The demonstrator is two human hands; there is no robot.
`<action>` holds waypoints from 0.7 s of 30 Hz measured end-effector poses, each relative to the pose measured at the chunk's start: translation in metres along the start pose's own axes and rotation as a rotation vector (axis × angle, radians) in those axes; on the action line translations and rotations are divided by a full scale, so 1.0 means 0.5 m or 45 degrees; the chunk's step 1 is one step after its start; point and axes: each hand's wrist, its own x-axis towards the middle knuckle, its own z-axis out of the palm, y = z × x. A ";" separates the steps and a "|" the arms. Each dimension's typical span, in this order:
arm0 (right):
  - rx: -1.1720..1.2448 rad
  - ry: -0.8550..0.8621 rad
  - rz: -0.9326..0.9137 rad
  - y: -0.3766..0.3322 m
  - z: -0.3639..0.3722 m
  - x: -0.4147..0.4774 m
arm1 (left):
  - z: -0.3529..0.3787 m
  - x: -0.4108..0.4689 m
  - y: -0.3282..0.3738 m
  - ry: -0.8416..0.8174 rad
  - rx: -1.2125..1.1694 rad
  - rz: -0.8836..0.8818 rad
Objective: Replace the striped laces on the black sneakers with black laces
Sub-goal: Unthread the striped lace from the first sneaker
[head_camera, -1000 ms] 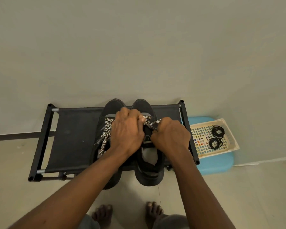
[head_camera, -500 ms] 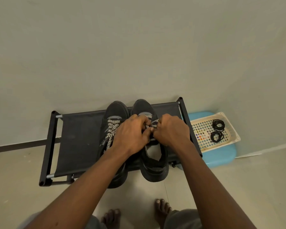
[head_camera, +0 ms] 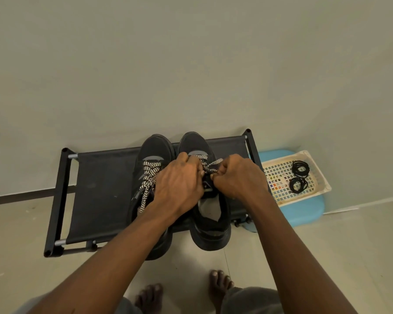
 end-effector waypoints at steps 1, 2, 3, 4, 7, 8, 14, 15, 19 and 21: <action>-0.012 0.003 0.001 -0.001 0.001 0.000 | 0.001 0.003 -0.003 -0.012 -0.040 -0.025; -0.029 0.009 -0.003 -0.002 0.002 0.000 | -0.001 0.006 -0.006 -0.022 -0.077 -0.054; -0.046 0.015 -0.003 -0.003 0.002 0.000 | -0.003 0.010 -0.011 -0.030 -0.104 -0.080; -0.059 0.023 -0.003 -0.003 0.000 0.000 | -0.007 0.014 -0.017 -0.037 -0.140 -0.111; -0.062 0.027 0.020 -0.001 -0.004 0.000 | -0.025 0.024 -0.033 -0.060 -0.389 -0.290; -0.057 0.026 0.031 0.000 -0.005 0.000 | -0.031 0.026 -0.036 -0.043 -0.455 -0.339; -0.039 0.009 0.037 -0.001 -0.003 0.001 | -0.042 0.043 -0.038 0.167 -0.999 -0.699; -0.045 0.011 0.025 -0.002 -0.002 0.001 | -0.041 0.044 -0.031 0.163 -1.174 -0.736; -0.117 0.068 -0.020 -0.010 0.004 -0.002 | -0.033 0.039 -0.004 -0.061 -1.754 -0.723; -0.170 0.097 -0.039 -0.014 0.013 -0.003 | -0.022 0.040 -0.011 -0.153 -1.521 -0.628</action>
